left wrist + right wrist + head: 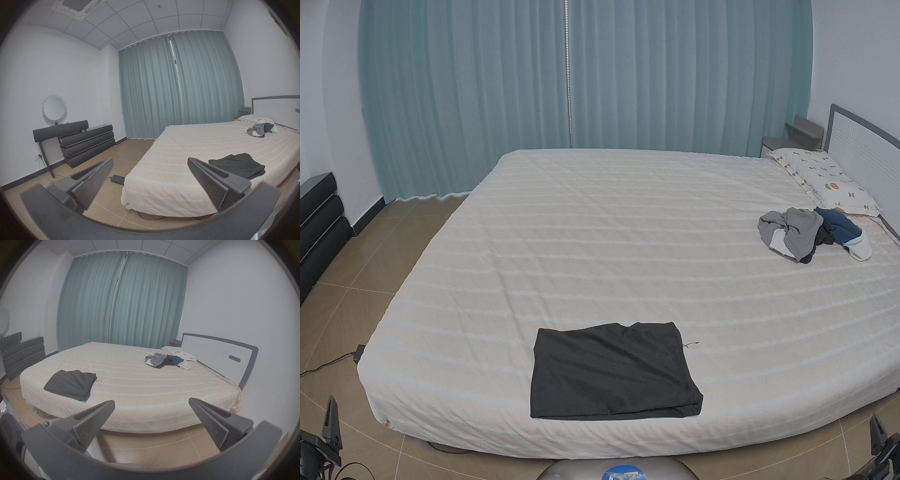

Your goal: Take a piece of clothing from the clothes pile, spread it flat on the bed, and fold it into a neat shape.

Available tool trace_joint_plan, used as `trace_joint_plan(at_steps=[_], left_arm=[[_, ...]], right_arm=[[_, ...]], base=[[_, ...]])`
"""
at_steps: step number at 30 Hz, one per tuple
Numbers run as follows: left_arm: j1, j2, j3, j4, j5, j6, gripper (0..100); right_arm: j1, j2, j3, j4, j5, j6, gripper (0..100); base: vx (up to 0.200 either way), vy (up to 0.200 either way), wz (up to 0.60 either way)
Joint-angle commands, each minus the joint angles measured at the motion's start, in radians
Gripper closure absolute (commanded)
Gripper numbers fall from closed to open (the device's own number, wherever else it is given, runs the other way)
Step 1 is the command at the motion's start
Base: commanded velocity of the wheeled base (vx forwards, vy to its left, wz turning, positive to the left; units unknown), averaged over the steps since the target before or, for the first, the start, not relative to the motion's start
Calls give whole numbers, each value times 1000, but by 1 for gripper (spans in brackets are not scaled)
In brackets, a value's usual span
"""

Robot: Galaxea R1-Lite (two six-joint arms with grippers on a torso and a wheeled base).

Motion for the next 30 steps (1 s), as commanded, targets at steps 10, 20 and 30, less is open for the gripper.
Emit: trace_joint_plan(at_steps=[10,20,30], left_arm=[[16,-93,171,-183,-197,1,0],[16,-93,171,-117,-428,-34,0],[16,-93,171,-120,-422,-51,0]], right_arm=[[-36,-72,194,-333,344,72,0],[-36,-72,244,-451,382,75,0],[-36,-72,244,-451,382,68,0]], base=[[0,0,0],[0,0,0],[0,0,0]])
